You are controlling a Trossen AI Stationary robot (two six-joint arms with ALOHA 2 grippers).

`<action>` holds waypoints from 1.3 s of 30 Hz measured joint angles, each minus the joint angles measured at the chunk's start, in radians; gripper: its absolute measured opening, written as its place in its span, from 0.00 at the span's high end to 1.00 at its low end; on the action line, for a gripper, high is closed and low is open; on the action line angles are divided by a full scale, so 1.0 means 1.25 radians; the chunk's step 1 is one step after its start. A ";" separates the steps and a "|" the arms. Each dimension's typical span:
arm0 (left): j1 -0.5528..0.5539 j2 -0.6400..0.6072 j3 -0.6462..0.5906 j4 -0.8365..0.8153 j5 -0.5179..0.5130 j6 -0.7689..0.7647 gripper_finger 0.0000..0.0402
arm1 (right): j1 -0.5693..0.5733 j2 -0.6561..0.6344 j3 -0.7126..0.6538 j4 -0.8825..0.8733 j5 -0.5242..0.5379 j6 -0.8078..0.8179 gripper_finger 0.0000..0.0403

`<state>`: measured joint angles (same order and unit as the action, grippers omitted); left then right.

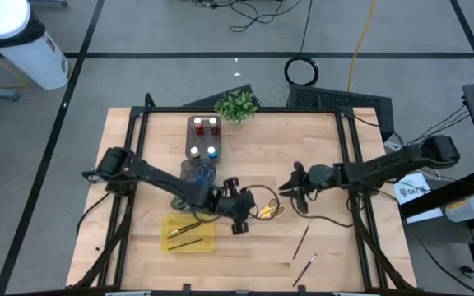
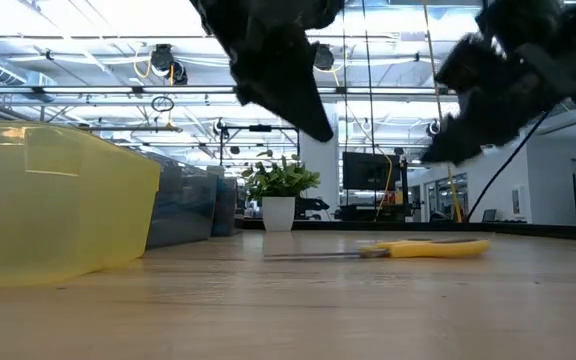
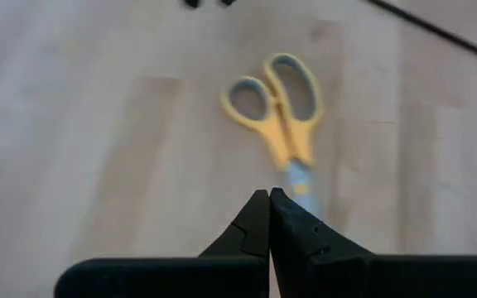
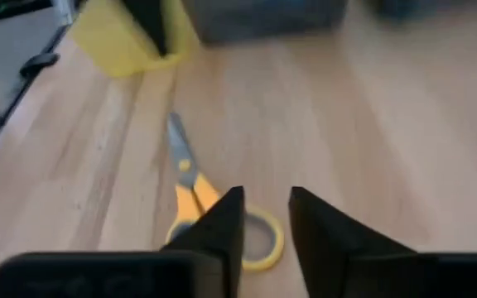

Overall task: Pick & Place Paint Supplies
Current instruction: Put the yellow scissors into the bottom black bin

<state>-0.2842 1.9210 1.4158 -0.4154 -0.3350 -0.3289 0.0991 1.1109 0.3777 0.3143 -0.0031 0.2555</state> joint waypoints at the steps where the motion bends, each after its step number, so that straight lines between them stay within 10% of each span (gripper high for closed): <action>1: -0.007 0.011 0.000 0.018 0.009 -0.012 0.99 | 0.000 0.021 -0.010 0.012 -0.002 0.065 0.76; 11: -0.027 0.143 0.000 0.096 0.038 -0.034 0.95 | 0.006 0.114 -0.015 -0.022 -0.187 0.563 0.47; 27: 0.005 0.199 0.003 0.116 0.095 -0.080 0.99 | 0.048 0.288 -0.012 0.086 -0.212 0.659 0.48; 39: 0.006 0.201 0.002 0.122 0.095 -0.075 0.97 | 0.058 0.294 -0.013 0.035 -0.266 0.475 0.89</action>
<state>-0.2771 2.1719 1.4185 -0.2623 -0.2164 -0.4226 0.1710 1.4788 0.3615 0.3580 -0.3354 0.8489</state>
